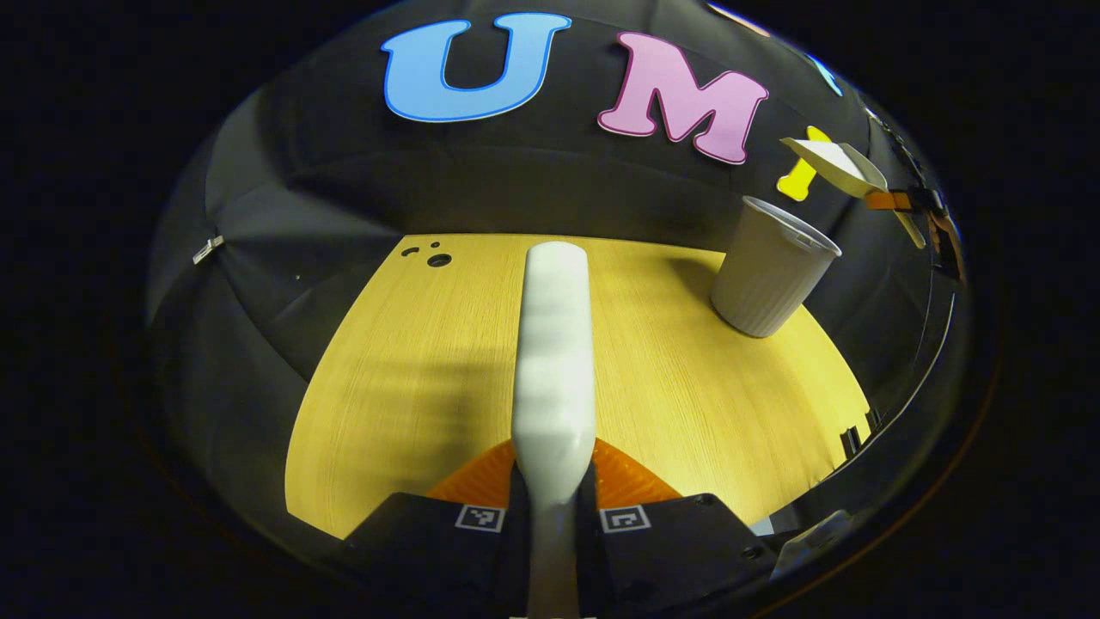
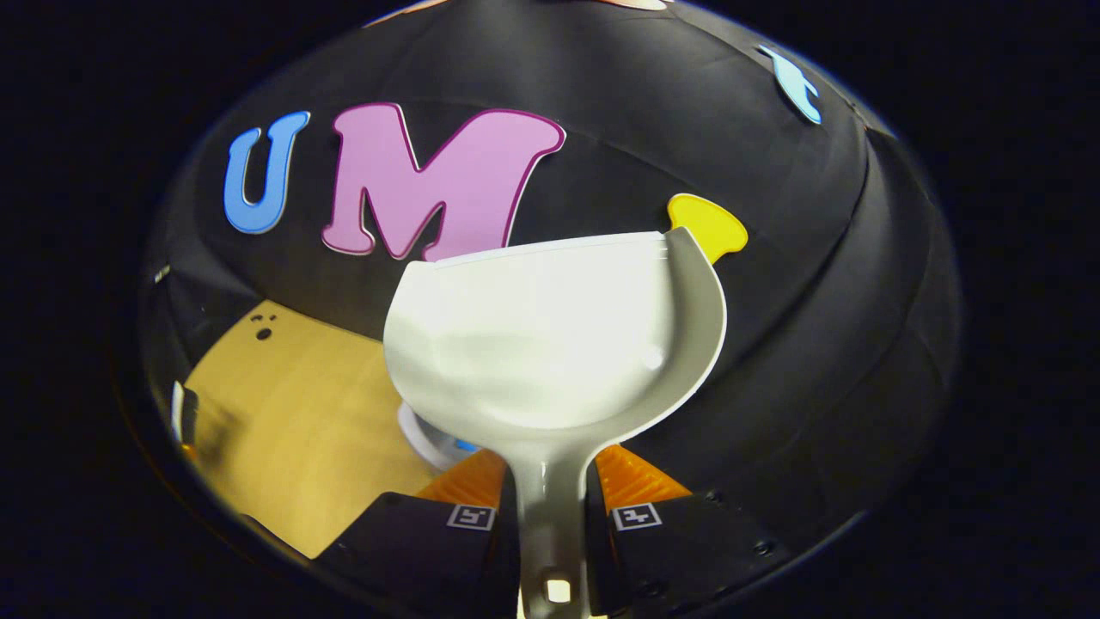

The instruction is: Pick up the small broom and dustpan from the desktop, sweep the trash into the dustpan with the broom, and then empty the trash into the garbage bin.

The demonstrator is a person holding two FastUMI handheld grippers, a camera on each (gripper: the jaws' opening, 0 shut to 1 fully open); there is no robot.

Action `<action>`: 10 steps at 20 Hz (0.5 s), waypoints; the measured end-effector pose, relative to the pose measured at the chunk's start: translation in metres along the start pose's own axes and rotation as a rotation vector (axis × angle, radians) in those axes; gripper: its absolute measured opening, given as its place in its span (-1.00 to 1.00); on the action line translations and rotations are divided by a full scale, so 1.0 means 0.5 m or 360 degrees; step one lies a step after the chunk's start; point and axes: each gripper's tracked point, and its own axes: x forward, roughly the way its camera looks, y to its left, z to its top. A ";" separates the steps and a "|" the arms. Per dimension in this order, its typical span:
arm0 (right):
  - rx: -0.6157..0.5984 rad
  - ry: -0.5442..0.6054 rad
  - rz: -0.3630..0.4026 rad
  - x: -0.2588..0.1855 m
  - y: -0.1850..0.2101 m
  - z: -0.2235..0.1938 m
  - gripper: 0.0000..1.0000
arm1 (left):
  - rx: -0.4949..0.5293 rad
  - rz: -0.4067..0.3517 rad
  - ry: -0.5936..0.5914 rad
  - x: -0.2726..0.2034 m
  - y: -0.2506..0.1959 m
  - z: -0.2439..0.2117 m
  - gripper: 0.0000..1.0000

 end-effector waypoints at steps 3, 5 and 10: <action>0.0186 -0.0008 0.0150 0.006 0.047 0.009 -0.31 | -0.0015 -0.0036 -0.0009 -0.007 -0.005 -0.014 -0.48; 0.0271 0.0014 0.0243 0.018 0.066 -0.012 -0.39 | -0.0014 -0.0052 -0.0009 -0.008 -0.007 -0.027 -0.51; 0.0372 0.0189 0.0481 0.040 0.114 -0.092 -0.31 | -0.0018 -0.0085 0.0021 0.007 -0.019 -0.060 -0.48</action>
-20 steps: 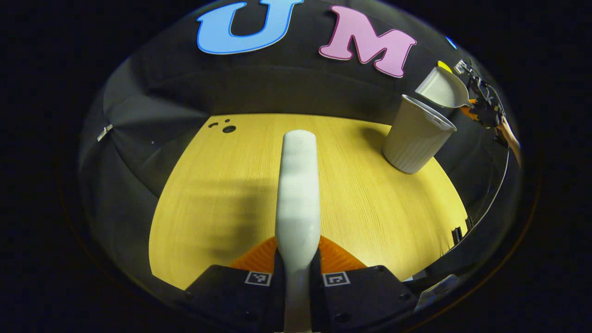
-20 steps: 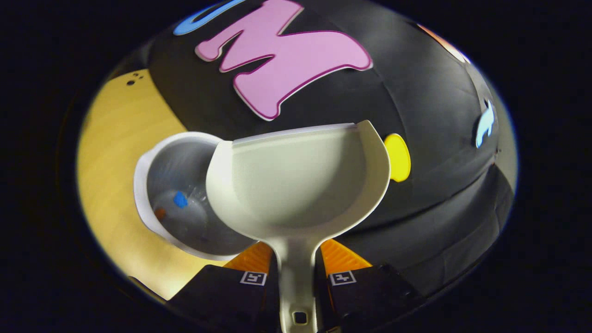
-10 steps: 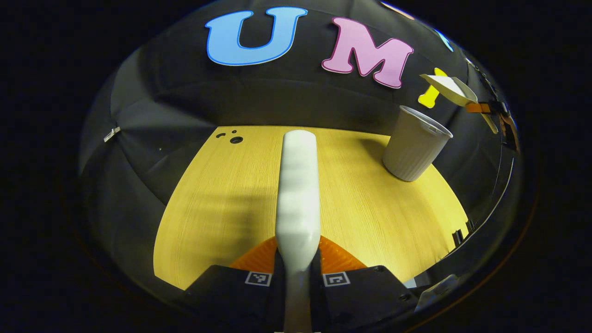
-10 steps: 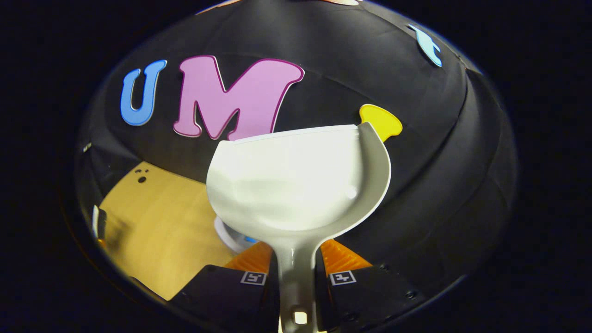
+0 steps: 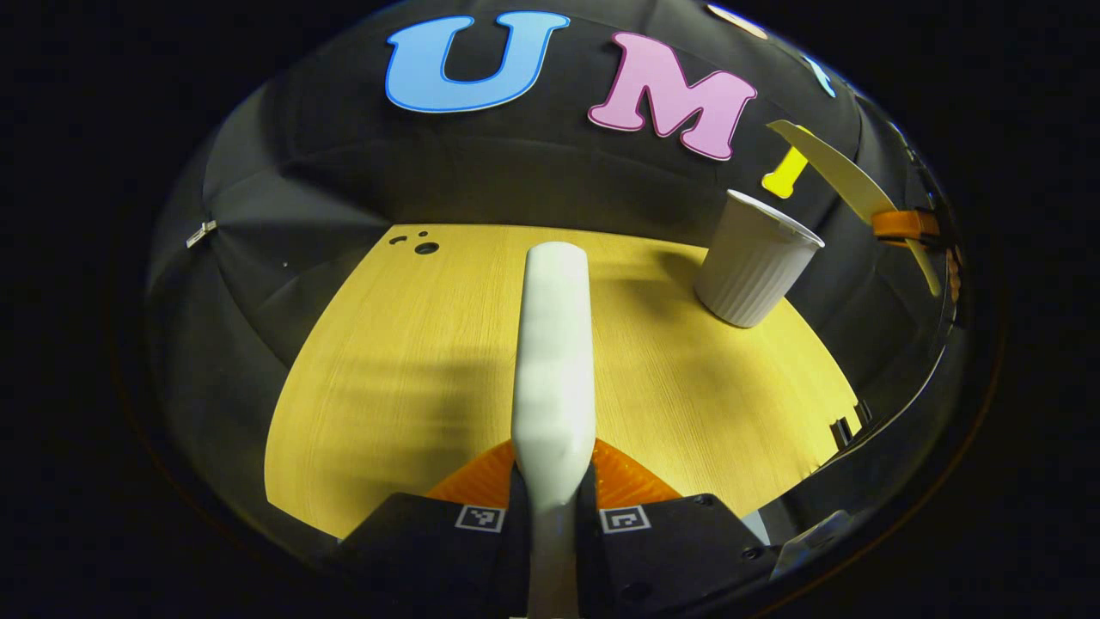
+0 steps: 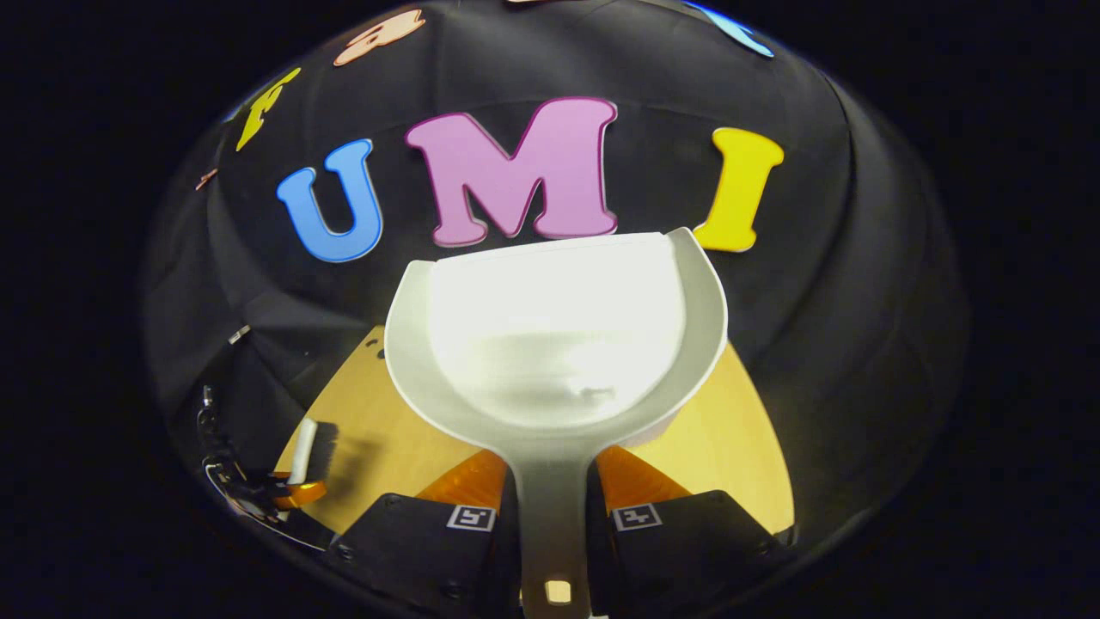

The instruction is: Pick up the small broom and dustpan from the desktop, sweep the trash into the dustpan with the broom, and then empty the trash into the garbage bin.

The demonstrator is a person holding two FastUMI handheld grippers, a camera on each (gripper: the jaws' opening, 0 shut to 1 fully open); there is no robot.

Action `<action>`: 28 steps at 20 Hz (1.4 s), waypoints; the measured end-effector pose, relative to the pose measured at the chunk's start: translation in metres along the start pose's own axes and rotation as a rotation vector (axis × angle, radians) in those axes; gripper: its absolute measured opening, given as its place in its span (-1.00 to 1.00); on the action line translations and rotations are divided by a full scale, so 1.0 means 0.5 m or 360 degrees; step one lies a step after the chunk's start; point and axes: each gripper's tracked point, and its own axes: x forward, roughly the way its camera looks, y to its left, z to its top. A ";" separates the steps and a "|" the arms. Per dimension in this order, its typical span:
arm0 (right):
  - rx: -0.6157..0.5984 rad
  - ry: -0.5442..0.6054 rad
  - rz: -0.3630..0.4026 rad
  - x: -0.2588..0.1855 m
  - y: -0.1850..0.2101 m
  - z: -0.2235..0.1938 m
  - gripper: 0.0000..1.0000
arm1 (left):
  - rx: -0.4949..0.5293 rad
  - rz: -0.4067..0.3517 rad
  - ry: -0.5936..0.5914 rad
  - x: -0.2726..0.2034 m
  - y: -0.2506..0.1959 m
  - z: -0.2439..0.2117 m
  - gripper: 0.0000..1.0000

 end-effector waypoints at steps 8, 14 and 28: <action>-0.0050 0.0338 0.0108 0.014 -0.038 -0.172 -0.31 | 0.0023 0.0042 0.0087 0.048 0.009 -0.047 -0.48; -0.0067 0.0633 0.0081 0.029 -0.074 -0.338 -0.30 | 0.0014 0.0076 0.0169 0.099 0.021 -0.067 -0.50; -0.0088 0.0845 0.0010 0.039 -0.079 -0.370 -0.29 | 0.0057 0.0181 0.0380 0.236 0.017 -0.124 -0.45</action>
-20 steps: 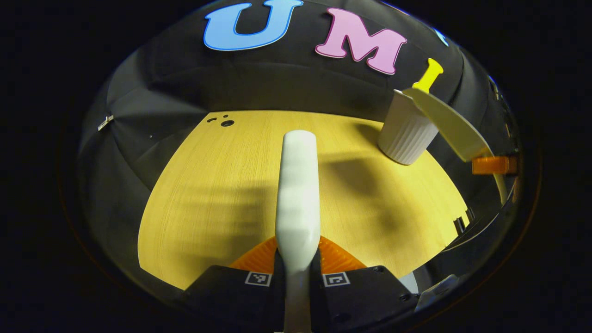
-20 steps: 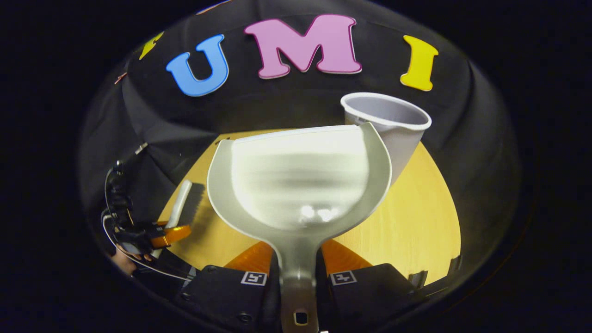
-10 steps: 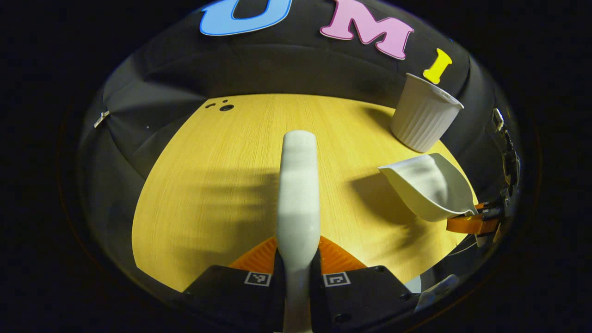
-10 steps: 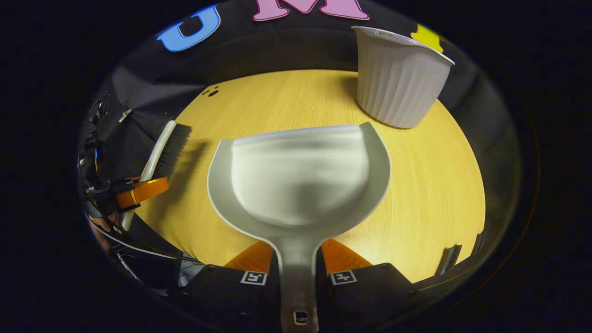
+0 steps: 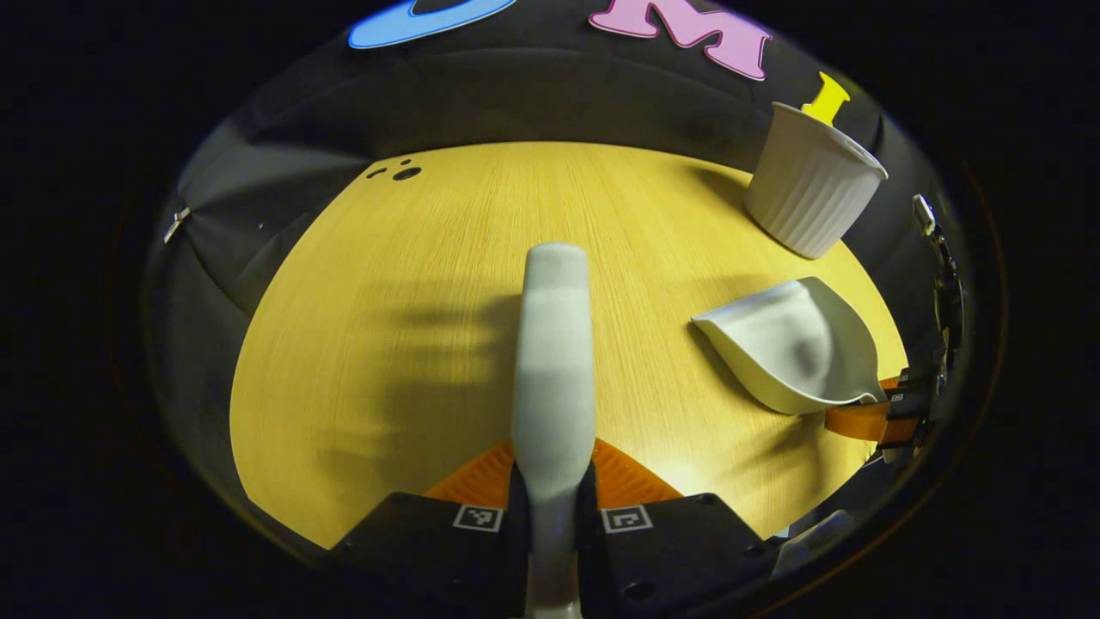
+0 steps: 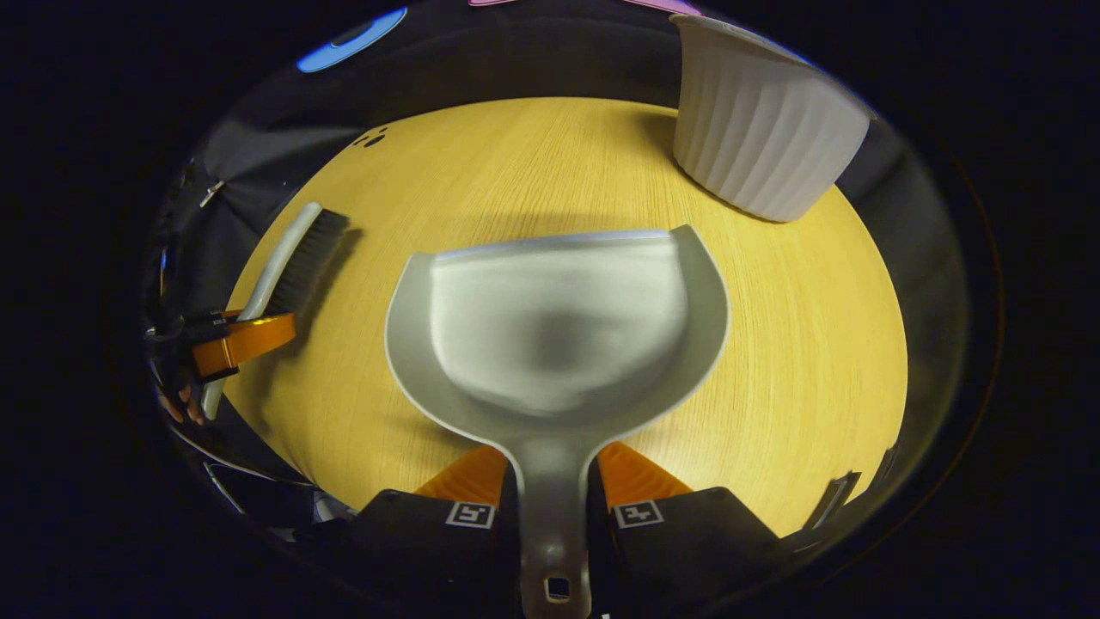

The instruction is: Pick up the small broom and dustpan from the desktop, sweep the trash into the dustpan with the broom, and then empty the trash into the garbage bin.

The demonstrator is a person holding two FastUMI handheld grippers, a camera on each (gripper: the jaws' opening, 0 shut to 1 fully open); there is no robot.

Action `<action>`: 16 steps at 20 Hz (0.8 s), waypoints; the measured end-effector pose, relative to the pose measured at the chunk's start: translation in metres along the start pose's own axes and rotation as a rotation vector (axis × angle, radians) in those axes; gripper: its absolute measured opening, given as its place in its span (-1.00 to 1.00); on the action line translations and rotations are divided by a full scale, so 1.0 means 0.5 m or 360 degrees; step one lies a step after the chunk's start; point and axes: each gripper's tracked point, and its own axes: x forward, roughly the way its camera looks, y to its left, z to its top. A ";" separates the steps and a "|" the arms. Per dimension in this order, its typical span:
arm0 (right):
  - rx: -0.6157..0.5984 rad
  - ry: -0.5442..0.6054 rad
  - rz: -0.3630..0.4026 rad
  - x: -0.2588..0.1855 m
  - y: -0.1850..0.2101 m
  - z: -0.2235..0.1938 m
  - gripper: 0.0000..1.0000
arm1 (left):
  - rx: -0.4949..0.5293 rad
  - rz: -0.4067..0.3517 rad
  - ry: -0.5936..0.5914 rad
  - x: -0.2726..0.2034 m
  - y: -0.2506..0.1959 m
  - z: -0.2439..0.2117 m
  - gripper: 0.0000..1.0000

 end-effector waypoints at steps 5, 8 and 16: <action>0.0017 0.0037 0.0007 0.002 0.001 0.003 -0.28 | -0.0037 0.0064 0.0100 0.017 0.002 -0.017 -0.42; 0.0011 0.0058 0.0004 0.002 0.002 -0.002 -0.26 | -0.0024 0.0082 0.0130 0.018 0.003 -0.025 -0.39; -0.0098 0.0041 0.0079 -0.010 0.036 -0.002 0.14 | -0.0136 -0.0047 -0.0010 -0.009 -0.034 0.026 0.39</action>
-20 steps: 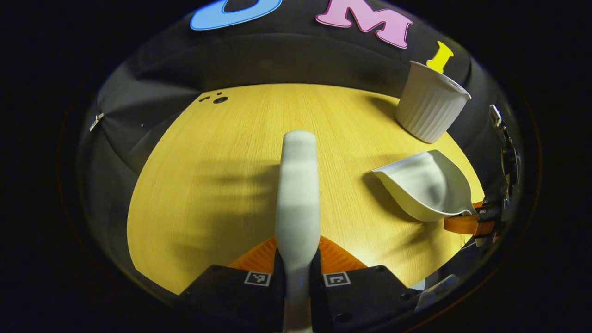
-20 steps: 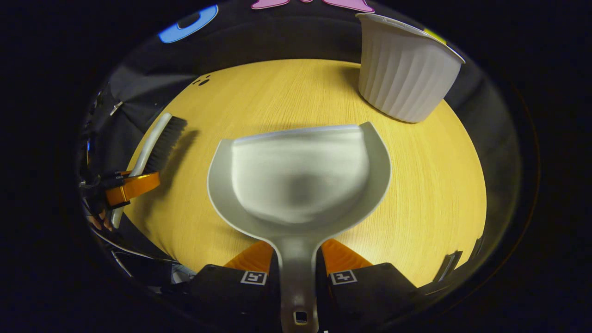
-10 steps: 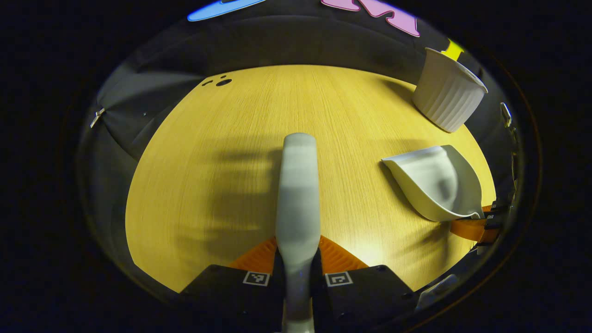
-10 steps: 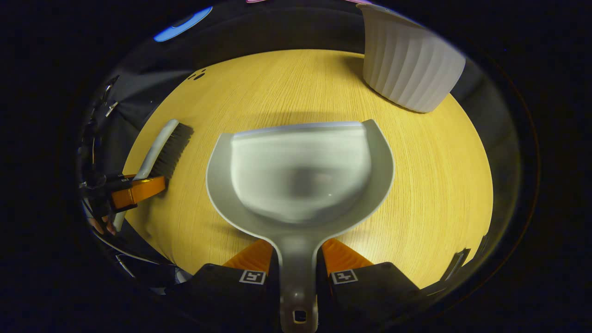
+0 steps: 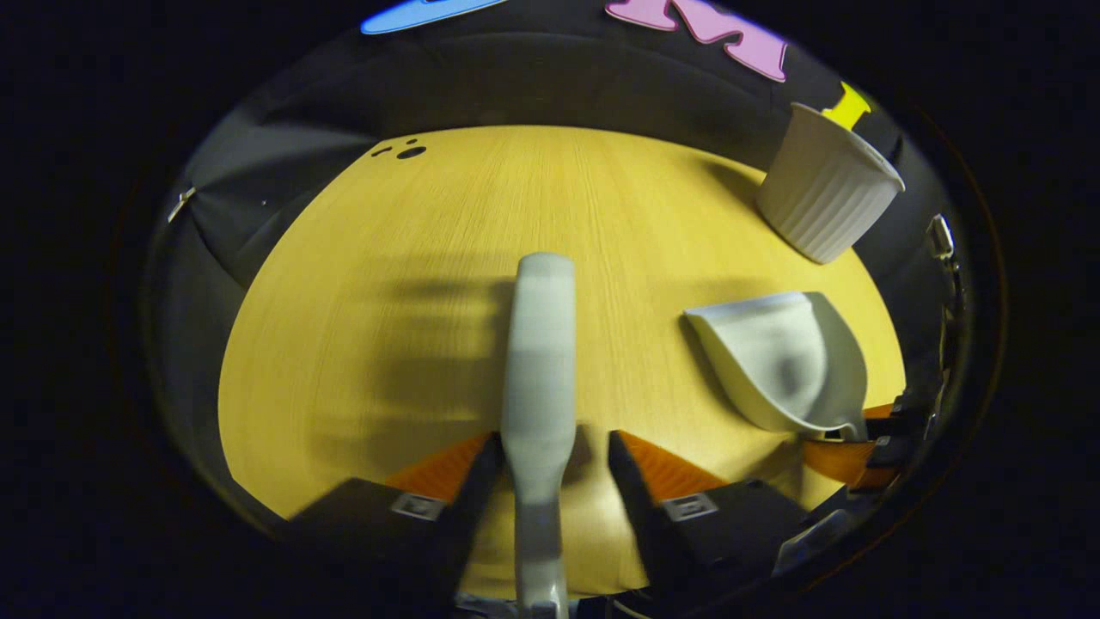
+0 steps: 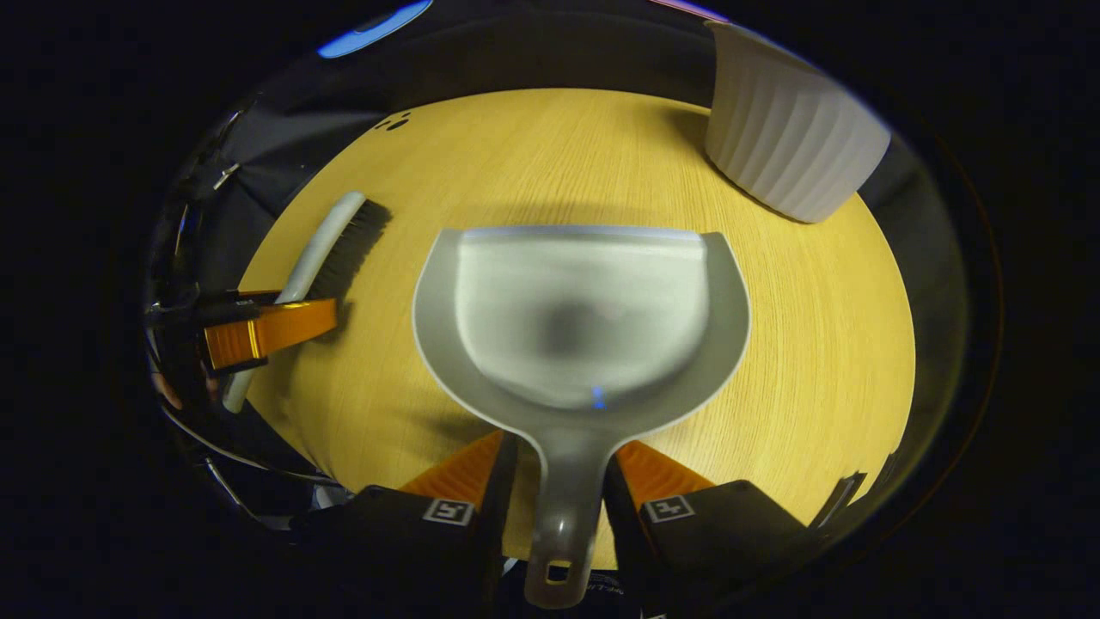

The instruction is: Pick up the small broom and dustpan from the desktop, sweep the trash into the dustpan with the broom, and then empty the trash into the garbage bin.

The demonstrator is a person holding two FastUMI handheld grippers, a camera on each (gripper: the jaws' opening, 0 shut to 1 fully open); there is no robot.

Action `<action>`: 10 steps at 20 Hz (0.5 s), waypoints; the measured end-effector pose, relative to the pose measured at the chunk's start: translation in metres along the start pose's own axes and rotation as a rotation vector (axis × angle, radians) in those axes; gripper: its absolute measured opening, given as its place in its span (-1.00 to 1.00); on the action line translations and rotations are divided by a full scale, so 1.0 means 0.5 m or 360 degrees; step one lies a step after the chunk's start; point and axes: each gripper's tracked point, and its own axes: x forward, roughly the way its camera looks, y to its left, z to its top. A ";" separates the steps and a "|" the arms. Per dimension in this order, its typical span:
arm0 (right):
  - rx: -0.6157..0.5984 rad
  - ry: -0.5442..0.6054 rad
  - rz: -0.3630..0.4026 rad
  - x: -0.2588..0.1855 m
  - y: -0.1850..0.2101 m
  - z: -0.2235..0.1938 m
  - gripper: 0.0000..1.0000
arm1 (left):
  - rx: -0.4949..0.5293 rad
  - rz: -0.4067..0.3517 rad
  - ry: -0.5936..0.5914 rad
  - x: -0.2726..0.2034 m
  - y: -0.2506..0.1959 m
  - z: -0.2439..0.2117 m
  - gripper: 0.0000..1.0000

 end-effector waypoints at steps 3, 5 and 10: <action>0.0038 -0.0080 0.0046 -0.038 0.021 0.014 0.94 | -0.0048 0.0032 -0.0213 -0.074 -0.003 0.027 0.92; 0.0036 -0.0190 0.0014 -0.083 0.011 0.035 1.00 | -0.0070 0.0045 -0.0383 -0.140 -0.003 0.051 0.92; -0.0016 -0.0654 -0.0060 -0.228 0.013 0.124 0.99 | -0.0082 0.0136 -0.0814 -0.326 -0.003 0.068 0.92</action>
